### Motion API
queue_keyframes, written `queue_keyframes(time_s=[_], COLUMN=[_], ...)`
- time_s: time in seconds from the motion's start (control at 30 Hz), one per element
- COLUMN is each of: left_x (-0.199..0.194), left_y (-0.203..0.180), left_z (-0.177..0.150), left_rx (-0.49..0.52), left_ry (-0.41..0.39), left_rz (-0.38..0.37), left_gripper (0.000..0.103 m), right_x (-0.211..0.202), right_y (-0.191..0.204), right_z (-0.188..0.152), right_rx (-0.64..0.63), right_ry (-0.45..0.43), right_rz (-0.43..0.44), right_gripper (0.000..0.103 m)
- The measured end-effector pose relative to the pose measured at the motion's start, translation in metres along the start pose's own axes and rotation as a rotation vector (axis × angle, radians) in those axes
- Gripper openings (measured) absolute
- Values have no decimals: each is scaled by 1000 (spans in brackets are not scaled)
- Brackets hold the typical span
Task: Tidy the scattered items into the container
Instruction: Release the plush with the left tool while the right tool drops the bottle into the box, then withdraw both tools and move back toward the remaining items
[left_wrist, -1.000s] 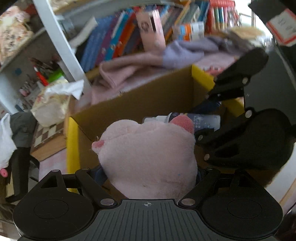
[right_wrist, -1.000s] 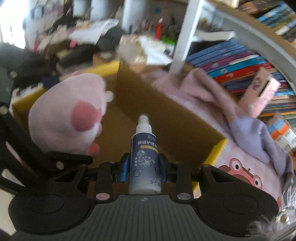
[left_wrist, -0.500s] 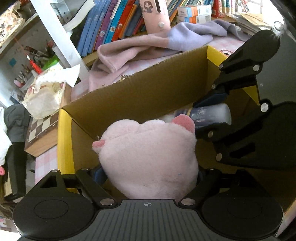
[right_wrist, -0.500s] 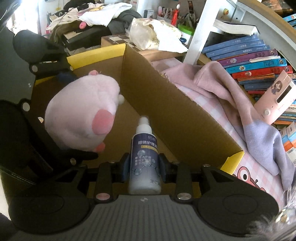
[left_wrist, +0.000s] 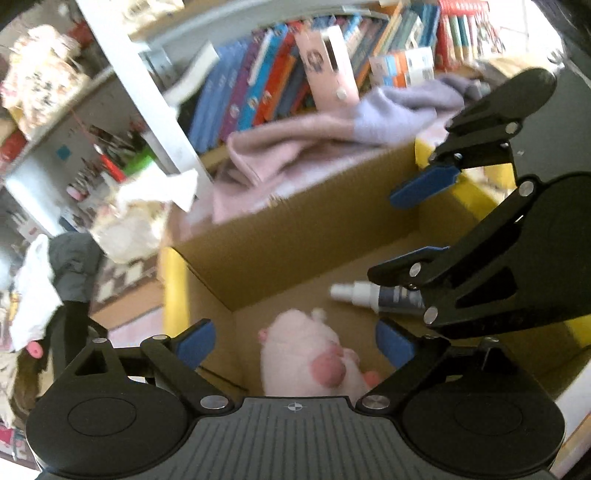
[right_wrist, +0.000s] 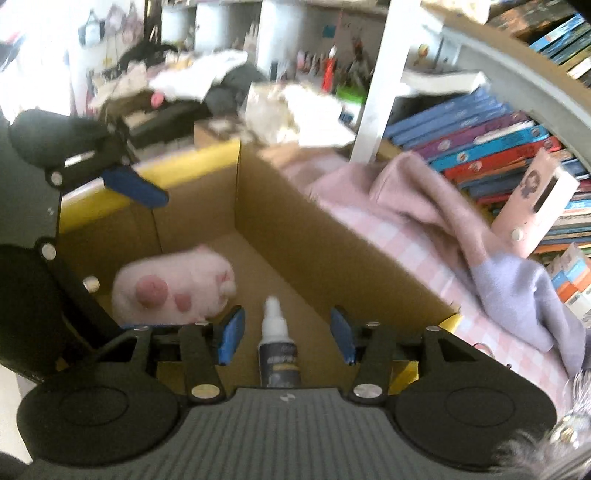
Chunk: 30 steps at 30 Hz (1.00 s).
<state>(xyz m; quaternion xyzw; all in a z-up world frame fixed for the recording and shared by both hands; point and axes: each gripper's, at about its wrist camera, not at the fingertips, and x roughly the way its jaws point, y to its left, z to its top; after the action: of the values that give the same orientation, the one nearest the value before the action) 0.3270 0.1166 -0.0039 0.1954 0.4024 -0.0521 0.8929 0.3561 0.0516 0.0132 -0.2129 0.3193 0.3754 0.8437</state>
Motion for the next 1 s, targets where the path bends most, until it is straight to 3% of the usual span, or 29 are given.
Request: queue_keyframes(time_s=[0.27, 0.57, 1.0], left_x=[-59, -129, -209], left_y=[1, -17, -57], left_z=[-7, -39, -113], left_rx=[-96, -209, -342], left_ry=[-130, -225, -304], left_rz=[49, 111, 139], left_gripper=[99, 100, 100], right_x=[-63, -139, -216], right_y=[0, 19, 99], right_z=[0, -29, -90], right_rx=[110, 269, 292], right_ry=[-135, -278, -326], right_rz=[-73, -153, -256], right_gripper=[57, 60, 67])
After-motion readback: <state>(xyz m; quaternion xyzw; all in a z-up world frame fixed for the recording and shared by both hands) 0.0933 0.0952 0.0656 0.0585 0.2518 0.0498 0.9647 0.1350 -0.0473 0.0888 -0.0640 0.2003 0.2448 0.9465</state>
